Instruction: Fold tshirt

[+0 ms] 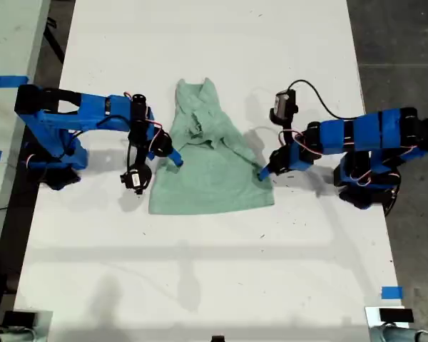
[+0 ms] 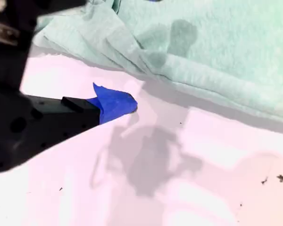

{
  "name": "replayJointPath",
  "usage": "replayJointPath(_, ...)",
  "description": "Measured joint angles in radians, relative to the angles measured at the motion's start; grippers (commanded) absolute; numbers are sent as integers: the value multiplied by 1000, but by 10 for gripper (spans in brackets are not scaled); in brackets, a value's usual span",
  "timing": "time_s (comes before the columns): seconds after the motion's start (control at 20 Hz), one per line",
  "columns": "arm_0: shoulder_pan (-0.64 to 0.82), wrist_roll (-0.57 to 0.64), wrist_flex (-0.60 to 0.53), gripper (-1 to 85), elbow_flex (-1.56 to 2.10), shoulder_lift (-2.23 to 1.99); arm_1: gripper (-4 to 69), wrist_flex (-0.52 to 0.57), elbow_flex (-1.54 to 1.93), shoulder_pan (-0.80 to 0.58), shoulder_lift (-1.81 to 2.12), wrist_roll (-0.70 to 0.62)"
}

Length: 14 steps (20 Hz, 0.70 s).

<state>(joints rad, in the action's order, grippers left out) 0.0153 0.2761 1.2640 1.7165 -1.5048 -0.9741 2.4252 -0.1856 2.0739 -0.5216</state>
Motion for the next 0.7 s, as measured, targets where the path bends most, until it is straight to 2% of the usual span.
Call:
replayJointPath(0.1, -3, -6, -2, 278, 0, -3, 213, 57, 2, 8, -64, 3)
replayJointPath(0.15, -3, -8, -2, 277, 0, -6, 193, 84, 2, 9, -100, 6)
replayJointPath(0.25, -5, -8, 0, 275, 0, -8, 106, 126, 2, 8, -146, 6)
replayJointPath(0.3, -5, -8, 0, 273, 0, -9, 35, 133, 2, 8, -158, 6)
replayJointPath(0.45, -5, -8, 2, 272, 0, -9, -18, 140, -3, 8, -175, 6)
replayJointPath(0.7, -5, -8, 2, 270, 0, -9, -21, 140, -3, 8, -176, 6)
